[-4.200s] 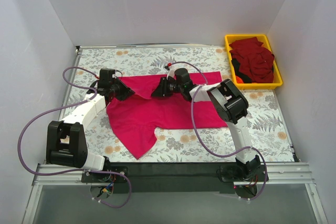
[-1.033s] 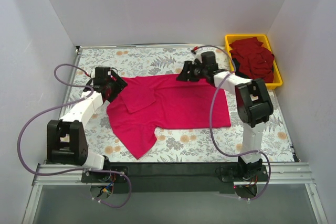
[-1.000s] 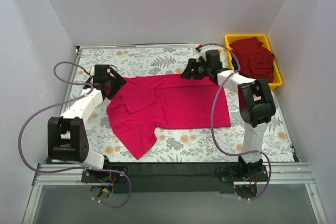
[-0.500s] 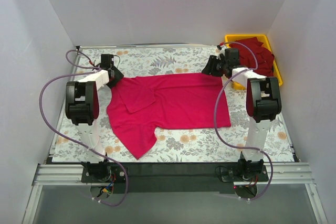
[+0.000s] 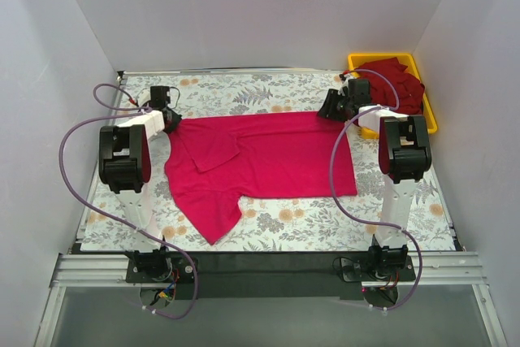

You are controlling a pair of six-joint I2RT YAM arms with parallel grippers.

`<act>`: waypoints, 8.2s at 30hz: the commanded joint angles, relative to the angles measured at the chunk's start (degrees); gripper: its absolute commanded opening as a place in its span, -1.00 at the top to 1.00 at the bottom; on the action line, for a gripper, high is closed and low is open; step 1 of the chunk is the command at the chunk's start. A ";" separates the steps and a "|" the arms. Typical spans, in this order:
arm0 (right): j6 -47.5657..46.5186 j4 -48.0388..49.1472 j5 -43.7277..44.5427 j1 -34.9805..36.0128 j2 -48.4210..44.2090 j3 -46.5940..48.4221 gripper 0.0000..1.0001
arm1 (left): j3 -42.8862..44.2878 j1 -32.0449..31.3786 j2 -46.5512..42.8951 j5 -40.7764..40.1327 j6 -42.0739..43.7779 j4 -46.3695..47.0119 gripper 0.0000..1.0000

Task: Fold and stack the t-shirts
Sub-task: Fold the tshirt

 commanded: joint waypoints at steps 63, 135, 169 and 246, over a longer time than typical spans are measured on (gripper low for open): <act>-4.13 -14.07 9.31 3.84 -20.33 -4.07 -0.07 | -5.03 3.71 -23.65 6.16 5.96 -15.92 -0.32; 3.09 -31.91 21.53 2.00 -54.27 -44.26 0.97 | -37.58 1.42 -48.01 2.90 1.92 -23.77 1.00; 0.36 -34.20 17.04 0.59 -31.42 -16.48 0.97 | -22.72 2.39 -35.28 6.42 2.45 -23.16 1.00; 14.25 0.68 -7.91 40.31 -21.33 -21.84 0.24 | -41.35 -12.55 -49.95 15.56 -4.94 -26.76 -0.19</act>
